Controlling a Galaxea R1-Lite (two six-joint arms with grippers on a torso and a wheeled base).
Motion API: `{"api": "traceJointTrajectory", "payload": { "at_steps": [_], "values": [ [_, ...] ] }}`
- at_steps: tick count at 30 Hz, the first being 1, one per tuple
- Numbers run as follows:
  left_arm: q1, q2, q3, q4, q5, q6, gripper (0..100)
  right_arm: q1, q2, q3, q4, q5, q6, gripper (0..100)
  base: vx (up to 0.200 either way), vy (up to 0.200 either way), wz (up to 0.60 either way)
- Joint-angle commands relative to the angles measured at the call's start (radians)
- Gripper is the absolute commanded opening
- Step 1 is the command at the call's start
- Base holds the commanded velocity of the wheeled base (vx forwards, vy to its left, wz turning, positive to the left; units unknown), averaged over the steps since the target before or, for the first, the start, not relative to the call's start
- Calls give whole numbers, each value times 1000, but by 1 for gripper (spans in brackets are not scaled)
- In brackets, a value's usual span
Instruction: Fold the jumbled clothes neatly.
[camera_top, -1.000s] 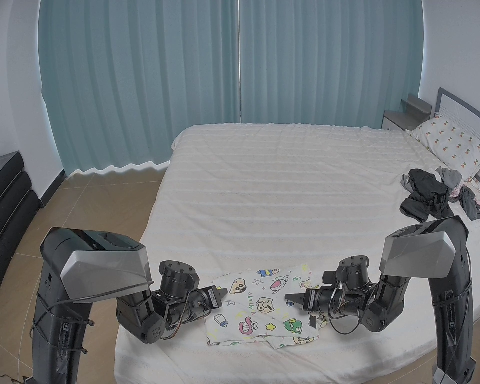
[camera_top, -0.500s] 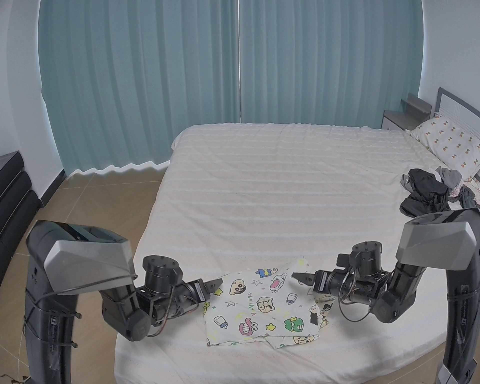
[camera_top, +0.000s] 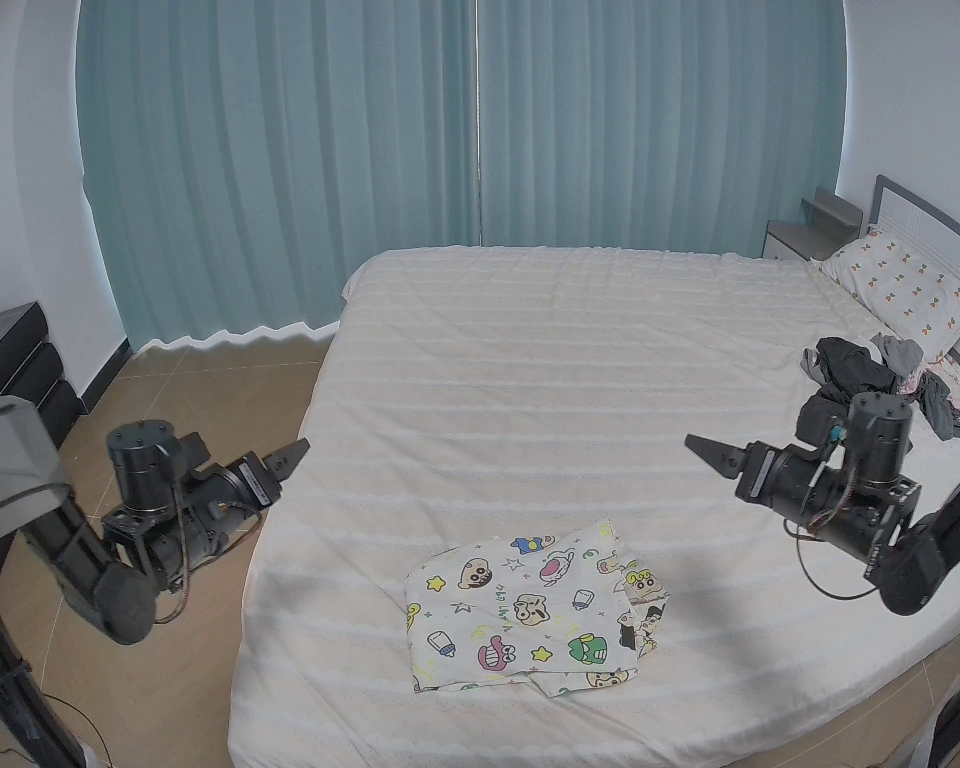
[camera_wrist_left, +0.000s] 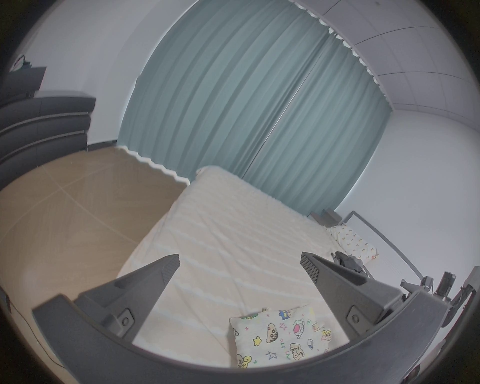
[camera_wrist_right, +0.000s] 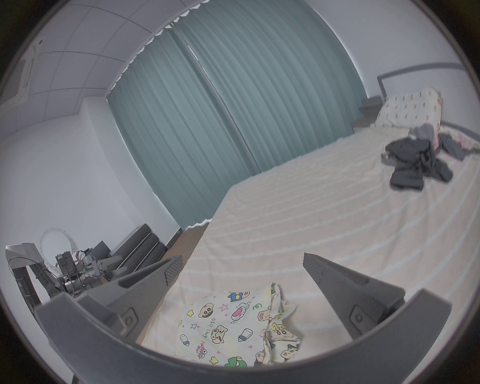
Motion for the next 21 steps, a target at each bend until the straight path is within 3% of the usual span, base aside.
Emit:
{"api": "traceJointTrajectory", "payload": {
  "at_steps": [1, 4, 8, 9, 10, 15, 18, 21],
  "values": [
    [47, -780, 143, 415, 2, 147, 100, -23, -848, 97, 567, -65, -181, 100, 0, 0, 0],
    [36, -959, 121, 647, 19, 179, 100, -67, -1029, 91, 808, -105, -216, 100, 0, 0, 0],
    [36, -1140, 85, 886, 114, 221, 100, -193, -1209, 84, 981, -127, -253, 100, 0, 0, 0],
    [36, -1145, 83, 891, 119, 222, 100, -199, -1215, 84, 986, -127, -256, 100, 0, 0, 0],
    [36, -1208, 78, 935, 163, 233, 100, -274, -1282, 86, 1050, -134, -290, 100, 0, 0, 0],
    [42, -1300, 82, 999, 228, 245, 100, -454, -1460, 103, 1201, -137, -432, 100, 0, 0, 0],
    [44, -1359, 85, 1068, 229, 250, 100, -475, -1575, 166, 1248, -75, -506, 100, 0, 0, 0],
    [53, -1430, 85, 1151, 228, 264, 100, -475, -1585, 275, 1176, -58, -554, 100, 0, 0, 0]
  ]
}}
